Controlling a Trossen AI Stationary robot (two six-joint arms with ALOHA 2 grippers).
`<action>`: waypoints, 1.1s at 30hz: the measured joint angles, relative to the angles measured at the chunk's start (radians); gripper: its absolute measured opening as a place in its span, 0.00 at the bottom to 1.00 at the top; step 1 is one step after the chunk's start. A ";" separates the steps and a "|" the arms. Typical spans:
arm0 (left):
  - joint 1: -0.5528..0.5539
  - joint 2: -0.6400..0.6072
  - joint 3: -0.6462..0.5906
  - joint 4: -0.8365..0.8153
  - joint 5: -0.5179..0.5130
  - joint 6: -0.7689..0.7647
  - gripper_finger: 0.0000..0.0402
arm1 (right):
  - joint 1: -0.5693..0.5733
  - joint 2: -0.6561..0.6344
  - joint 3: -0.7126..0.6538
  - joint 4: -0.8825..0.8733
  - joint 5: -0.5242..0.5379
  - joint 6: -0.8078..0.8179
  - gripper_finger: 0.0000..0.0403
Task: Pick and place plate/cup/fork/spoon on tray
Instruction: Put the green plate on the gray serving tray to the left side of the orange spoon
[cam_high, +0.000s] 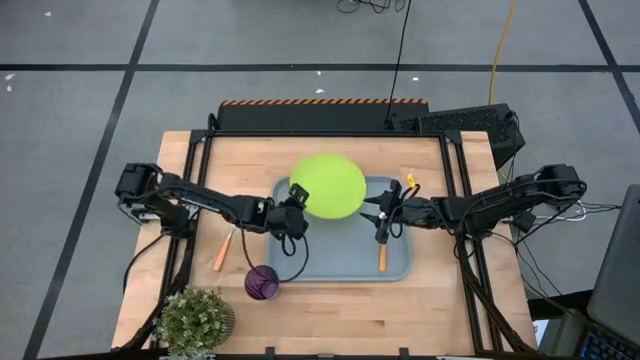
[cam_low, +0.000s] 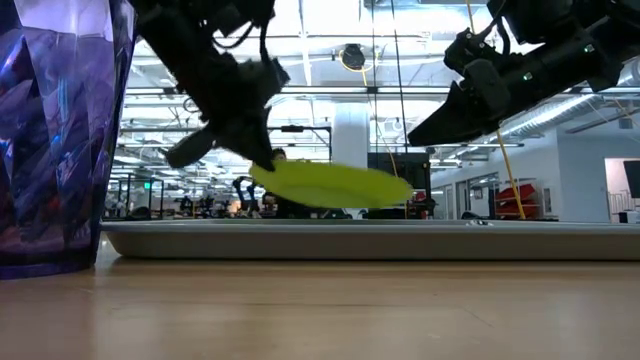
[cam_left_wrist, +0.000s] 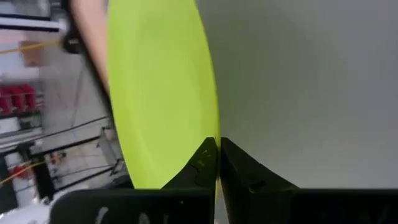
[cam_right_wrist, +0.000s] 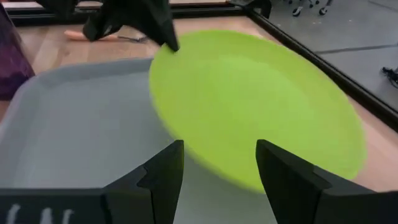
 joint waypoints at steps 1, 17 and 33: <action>-0.005 0.013 0.000 0.001 0.004 0.000 0.01 | 0.000 0.000 0.000 0.002 0.005 0.001 0.48; -0.026 0.082 0.000 0.062 0.059 0.028 0.06 | -0.038 -0.003 0.000 -0.065 0.134 0.125 0.48; -0.016 0.082 0.000 0.044 0.069 0.008 0.31 | -0.044 -0.003 0.000 -0.069 0.130 0.142 0.48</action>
